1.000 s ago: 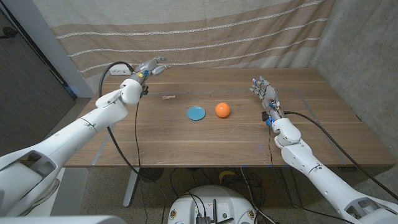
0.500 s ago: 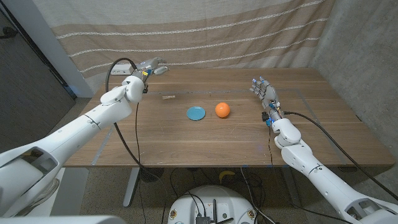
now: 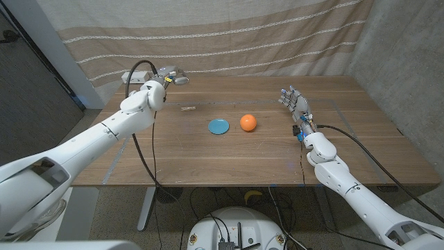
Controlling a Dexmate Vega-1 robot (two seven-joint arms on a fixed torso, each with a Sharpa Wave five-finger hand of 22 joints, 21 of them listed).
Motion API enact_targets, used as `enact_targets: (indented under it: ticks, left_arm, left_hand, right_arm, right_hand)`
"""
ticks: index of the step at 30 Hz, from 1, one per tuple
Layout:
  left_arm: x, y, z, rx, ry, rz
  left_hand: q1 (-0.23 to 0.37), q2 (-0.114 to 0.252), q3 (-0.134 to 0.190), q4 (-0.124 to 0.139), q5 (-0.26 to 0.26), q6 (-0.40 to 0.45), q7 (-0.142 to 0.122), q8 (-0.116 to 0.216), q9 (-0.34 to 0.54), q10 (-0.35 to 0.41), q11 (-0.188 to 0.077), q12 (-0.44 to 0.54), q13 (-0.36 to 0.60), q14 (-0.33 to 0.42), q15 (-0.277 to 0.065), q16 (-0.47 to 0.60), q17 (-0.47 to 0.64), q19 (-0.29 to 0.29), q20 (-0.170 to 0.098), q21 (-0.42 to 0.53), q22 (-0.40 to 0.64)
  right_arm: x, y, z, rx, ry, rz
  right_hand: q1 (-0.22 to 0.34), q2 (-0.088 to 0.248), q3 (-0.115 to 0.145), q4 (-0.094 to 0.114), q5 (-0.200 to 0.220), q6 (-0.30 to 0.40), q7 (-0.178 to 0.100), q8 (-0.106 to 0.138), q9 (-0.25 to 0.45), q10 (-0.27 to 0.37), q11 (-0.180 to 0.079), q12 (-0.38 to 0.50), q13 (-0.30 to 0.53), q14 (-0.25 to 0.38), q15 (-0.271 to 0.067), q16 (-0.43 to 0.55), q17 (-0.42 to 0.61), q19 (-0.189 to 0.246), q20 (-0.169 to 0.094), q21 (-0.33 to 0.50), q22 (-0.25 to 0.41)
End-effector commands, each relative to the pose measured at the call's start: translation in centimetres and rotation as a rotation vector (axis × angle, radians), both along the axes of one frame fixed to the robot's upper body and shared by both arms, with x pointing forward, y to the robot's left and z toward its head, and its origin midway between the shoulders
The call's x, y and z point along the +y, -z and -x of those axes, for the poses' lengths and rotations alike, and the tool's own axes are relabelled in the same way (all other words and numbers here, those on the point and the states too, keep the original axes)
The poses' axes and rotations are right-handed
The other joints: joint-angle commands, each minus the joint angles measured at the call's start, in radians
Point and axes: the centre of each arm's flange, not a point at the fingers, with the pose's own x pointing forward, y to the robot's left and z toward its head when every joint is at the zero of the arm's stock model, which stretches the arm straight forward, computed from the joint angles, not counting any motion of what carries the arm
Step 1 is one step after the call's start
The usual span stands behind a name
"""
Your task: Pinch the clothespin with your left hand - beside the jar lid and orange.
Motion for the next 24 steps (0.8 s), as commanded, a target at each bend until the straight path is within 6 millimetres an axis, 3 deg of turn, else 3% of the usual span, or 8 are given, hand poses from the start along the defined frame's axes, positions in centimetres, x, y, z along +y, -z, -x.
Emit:
enact_targets:
  ticks: [1, 15, 24]
  left_arm:
    - [0.08, -0.29, -0.90, 0.189, -0.165, -0.031]
    - [-0.43, -0.52, -1.47, 0.253, -0.242, -0.063]
    - [-0.91, -0.52, -1.76, 0.238, -0.304, -0.118]
  left_hand:
    - [0.018, -0.005, -0.005, 0.002, -0.001, 0.011, 0.001, 0.005, 0.001, 0.016, -0.005, 0.007, 0.003, 0.005, -0.045, 0.004, 0.002, 0.005, -0.001, -0.001, 0.004]
    - [0.070, -0.030, -0.015, 0.001, -0.003, 0.021, -0.013, 0.006, 0.002, 0.025, -0.011, -0.001, 0.005, 0.006, -0.051, 0.001, 0.002, 0.011, -0.010, -0.009, 0.004]
    - [0.164, -0.086, -0.029, -0.002, -0.006, 0.063, -0.056, 0.021, 0.002, 0.020, -0.040, -0.017, 0.006, 0.006, -0.068, -0.004, 0.002, 0.029, -0.033, -0.019, 0.002]
  right_arm:
    - [-0.33, -0.21, -0.31, 0.007, -0.002, 0.004]
    - [-0.46, -0.06, -0.50, 0.018, -0.006, 0.007]
    - [-0.49, -0.07, -0.54, 0.017, -0.004, 0.006]
  right_hand:
    - [0.010, 0.004, -0.001, -0.004, 0.007, 0.015, 0.004, 0.006, 0.003, 0.012, 0.000, 0.004, 0.006, 0.010, 0.002, 0.005, 0.002, 0.008, 0.005, -0.001, 0.002]
    - [0.009, 0.006, -0.003, -0.005, 0.007, 0.035, 0.008, 0.011, 0.004, 0.024, 0.008, 0.007, 0.009, 0.021, 0.002, 0.012, 0.006, 0.015, 0.005, -0.005, 0.003]
    - [0.009, 0.006, -0.004, -0.005, 0.007, 0.045, 0.010, 0.011, 0.005, 0.032, 0.009, 0.010, 0.012, 0.027, 0.002, 0.016, 0.008, 0.017, 0.005, -0.008, 0.003]
